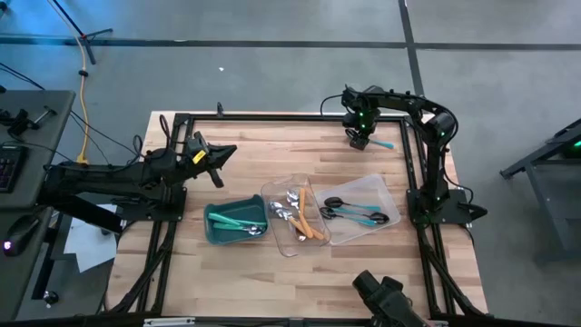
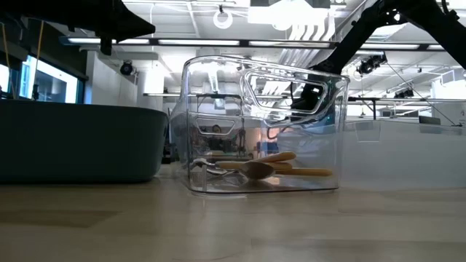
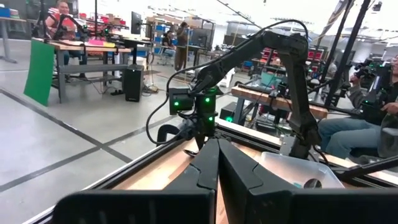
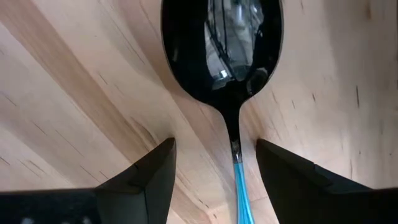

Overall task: Sort silverware by color (type)
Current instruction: Put the blue spoon into the white bin

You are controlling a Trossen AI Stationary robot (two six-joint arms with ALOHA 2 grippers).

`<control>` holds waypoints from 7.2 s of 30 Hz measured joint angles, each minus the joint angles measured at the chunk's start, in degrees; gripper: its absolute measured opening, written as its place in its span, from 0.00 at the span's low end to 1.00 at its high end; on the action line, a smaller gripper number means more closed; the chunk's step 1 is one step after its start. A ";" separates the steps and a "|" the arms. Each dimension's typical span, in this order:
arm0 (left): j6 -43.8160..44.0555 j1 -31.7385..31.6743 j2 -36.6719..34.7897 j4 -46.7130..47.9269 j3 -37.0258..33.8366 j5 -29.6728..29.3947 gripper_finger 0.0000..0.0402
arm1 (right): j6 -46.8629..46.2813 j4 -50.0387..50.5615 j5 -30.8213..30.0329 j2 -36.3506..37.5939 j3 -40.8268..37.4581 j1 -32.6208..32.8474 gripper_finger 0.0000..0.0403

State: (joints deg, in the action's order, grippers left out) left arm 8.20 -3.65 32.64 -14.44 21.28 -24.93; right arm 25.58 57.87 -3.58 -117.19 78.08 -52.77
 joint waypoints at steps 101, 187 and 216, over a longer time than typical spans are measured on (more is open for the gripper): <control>3.73 -2.05 2.73 0.02 0.09 11.30 0.00 | -29.90 -50.35 41.77 20.29 -1.10 19.80 0.00; 3.55 -1.83 28.26 -16.78 8.15 26.83 0.00 | -37.51 -71.84 27.24 45.27 -29.61 40.44 0.00; 3.62 -1.85 28.26 -16.74 8.17 26.60 0.00 | -38.61 -71.84 26.73 45.26 -29.61 40.41 0.00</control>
State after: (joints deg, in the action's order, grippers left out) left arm 11.81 -5.50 60.90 -31.18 29.45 1.67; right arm -13.02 -13.98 23.16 -71.92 48.47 -12.36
